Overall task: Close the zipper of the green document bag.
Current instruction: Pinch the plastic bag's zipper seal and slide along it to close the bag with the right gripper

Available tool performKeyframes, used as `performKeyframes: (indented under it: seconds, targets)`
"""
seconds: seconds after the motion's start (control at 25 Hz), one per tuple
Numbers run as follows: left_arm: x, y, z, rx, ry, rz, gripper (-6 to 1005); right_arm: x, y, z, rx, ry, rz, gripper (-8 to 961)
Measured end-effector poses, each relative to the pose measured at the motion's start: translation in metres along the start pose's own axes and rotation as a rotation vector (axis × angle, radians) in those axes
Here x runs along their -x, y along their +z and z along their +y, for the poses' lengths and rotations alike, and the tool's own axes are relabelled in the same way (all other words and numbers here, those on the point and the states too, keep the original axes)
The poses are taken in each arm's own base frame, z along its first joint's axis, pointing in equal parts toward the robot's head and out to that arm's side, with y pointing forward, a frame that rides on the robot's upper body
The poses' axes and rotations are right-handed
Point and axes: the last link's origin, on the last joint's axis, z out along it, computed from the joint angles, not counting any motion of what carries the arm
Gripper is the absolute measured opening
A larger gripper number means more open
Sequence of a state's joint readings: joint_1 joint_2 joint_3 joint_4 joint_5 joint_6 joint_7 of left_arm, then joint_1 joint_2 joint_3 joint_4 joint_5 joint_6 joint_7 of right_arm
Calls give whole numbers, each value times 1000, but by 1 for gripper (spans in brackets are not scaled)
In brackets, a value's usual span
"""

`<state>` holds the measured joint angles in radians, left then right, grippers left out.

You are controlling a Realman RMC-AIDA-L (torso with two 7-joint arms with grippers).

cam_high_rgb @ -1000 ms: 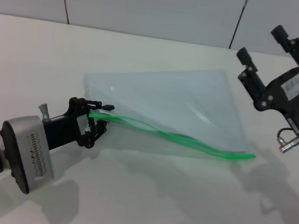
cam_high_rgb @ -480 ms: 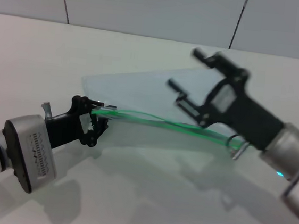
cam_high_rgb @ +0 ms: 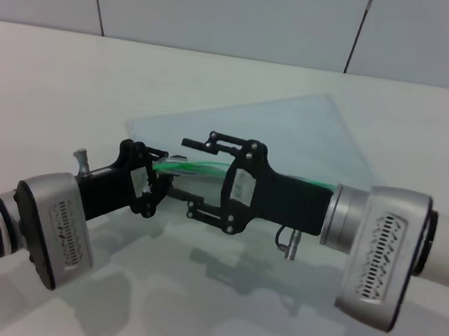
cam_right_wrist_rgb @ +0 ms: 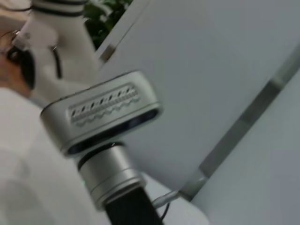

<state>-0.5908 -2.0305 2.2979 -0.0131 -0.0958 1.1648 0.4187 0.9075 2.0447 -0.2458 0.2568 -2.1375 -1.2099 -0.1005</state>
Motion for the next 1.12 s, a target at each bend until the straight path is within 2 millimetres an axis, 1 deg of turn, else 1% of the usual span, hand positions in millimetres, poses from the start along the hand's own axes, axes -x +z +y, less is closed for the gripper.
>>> performKeyframes:
  seconds: [0.24, 0.4, 0.72, 0.92, 1.12]
  targets:
    - [-3, 2, -1, 2, 5, 16, 57, -6, 11, -5, 32, -31, 73, 615]
    - [-3, 3, -1, 2, 6, 17, 57, -7, 14, -9, 30, -52, 85, 612]
    - [-3, 3, -1, 2, 7, 18, 58, -9, 14, -8, 33, -92, 97, 430]
    - [-3, 3, -1, 3, 18, 18, 55, -11, 16, -6, 42, -90, 123, 232]
    - [-4, 3, -1, 3, 21, 20, 55, -12, 16, -6, 44, -91, 125, 237]
